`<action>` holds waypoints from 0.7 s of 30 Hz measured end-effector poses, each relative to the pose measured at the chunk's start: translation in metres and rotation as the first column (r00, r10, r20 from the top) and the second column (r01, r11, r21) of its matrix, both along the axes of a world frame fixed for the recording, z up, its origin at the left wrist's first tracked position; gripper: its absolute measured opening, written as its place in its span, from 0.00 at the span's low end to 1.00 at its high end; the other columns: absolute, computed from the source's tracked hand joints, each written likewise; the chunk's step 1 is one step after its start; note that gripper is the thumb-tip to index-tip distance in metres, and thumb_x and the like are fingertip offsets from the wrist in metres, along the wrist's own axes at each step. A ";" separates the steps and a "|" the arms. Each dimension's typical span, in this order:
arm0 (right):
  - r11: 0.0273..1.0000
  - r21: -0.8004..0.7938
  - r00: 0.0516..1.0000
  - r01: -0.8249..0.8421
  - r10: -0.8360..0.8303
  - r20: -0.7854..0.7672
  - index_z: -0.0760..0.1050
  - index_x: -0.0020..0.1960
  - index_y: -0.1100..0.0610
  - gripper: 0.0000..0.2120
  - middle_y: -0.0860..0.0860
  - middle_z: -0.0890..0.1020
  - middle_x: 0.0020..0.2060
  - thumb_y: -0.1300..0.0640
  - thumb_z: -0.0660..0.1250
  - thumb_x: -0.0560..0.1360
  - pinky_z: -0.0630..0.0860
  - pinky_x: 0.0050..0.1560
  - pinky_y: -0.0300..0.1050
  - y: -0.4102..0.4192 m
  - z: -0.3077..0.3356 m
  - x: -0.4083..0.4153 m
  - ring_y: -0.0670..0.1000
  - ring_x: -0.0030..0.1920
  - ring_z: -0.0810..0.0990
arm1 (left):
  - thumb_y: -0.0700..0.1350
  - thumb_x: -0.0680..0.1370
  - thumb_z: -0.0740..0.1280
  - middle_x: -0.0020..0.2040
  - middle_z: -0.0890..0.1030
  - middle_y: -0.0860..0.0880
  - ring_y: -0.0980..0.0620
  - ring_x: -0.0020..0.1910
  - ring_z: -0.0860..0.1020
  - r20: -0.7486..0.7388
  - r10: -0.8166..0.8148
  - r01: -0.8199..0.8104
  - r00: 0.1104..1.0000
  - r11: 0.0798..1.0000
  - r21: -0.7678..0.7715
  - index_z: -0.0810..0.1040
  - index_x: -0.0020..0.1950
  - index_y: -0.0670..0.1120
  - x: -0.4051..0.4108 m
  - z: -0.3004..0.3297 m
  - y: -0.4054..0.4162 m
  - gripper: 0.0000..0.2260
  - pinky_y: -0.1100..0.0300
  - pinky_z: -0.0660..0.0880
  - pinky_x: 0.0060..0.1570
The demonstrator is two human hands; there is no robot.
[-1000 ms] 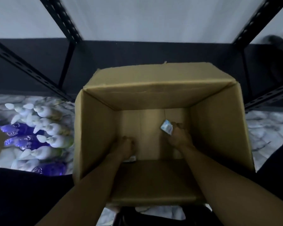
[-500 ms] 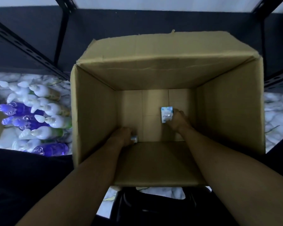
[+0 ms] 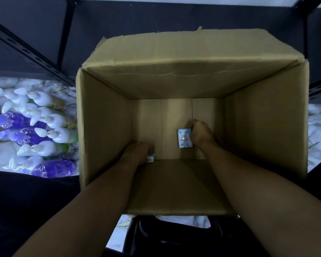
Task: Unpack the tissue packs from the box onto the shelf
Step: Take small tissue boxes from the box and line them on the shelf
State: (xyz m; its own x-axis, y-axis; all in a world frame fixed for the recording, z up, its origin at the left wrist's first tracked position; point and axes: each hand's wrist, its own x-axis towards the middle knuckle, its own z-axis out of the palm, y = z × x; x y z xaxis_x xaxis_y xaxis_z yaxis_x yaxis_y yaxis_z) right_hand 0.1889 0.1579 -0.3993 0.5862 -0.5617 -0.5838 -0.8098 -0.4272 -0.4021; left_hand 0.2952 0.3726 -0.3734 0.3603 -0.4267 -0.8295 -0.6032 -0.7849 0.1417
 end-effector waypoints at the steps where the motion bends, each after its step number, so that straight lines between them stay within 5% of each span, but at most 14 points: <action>1: 1.000 0.008 1.000 -0.015 0.015 0.002 0.80 0.53 0.55 0.12 0.57 0.82 0.55 0.64 0.64 0.72 0.79 0.55 0.50 0.000 0.000 -0.001 0.59 0.55 0.81 | 0.44 0.76 0.69 0.65 0.77 0.46 0.45 0.60 0.77 -0.001 -0.001 0.001 1.000 1.000 -0.001 0.77 0.65 0.50 0.000 0.001 0.000 0.17 0.53 0.75 0.58; 6: 0.978 0.141 0.988 -0.154 0.156 -0.004 0.84 0.44 0.56 0.03 0.56 0.85 0.50 0.61 0.72 0.70 0.79 0.54 0.48 0.006 -0.008 -0.002 0.57 0.53 0.83 | 0.45 0.75 0.70 0.64 0.79 0.47 0.45 0.59 0.78 -0.008 0.035 -0.035 0.999 0.999 -0.023 0.80 0.61 0.51 0.001 0.001 0.000 0.14 0.53 0.75 0.57; 10: 0.938 0.231 0.960 -0.258 0.277 -0.050 0.82 0.48 0.58 0.08 0.56 0.83 0.52 0.62 0.76 0.70 0.76 0.55 0.44 0.013 -0.005 -0.003 0.54 0.55 0.81 | 0.45 0.75 0.71 0.63 0.78 0.47 0.47 0.58 0.78 -0.021 0.073 -0.074 0.997 0.996 -0.047 0.80 0.60 0.51 0.000 0.002 0.000 0.13 0.56 0.75 0.57; 15: 0.926 0.301 0.970 -0.229 0.244 -0.011 0.74 0.36 0.53 0.12 0.52 0.82 0.49 0.60 0.76 0.71 0.74 0.49 0.43 0.013 -0.002 -0.001 0.50 0.49 0.79 | 0.46 0.76 0.71 0.62 0.79 0.48 0.48 0.58 0.78 -0.024 0.094 -0.095 0.995 0.994 -0.061 0.81 0.58 0.50 0.001 0.006 -0.002 0.11 0.58 0.74 0.55; 17: 0.918 0.318 0.969 -0.235 0.246 0.006 0.75 0.37 0.55 0.10 0.54 0.83 0.47 0.57 0.74 0.74 0.72 0.45 0.43 0.015 -0.001 0.000 0.50 0.47 0.78 | 0.46 0.76 0.71 0.62 0.79 0.47 0.47 0.58 0.78 -0.018 0.106 -0.107 0.994 0.992 -0.065 0.80 0.58 0.49 0.001 0.008 -0.003 0.11 0.57 0.74 0.54; 21: 0.898 0.358 0.964 -0.255 0.267 0.015 0.81 0.47 0.64 0.09 0.58 0.83 0.51 0.56 0.72 0.76 0.77 0.55 0.51 0.020 0.002 0.005 0.55 0.54 0.81 | 0.47 0.75 0.72 0.61 0.80 0.46 0.47 0.57 0.79 -0.018 0.109 -0.110 0.994 0.992 -0.068 0.80 0.58 0.49 0.001 0.008 -0.002 0.12 0.57 0.73 0.53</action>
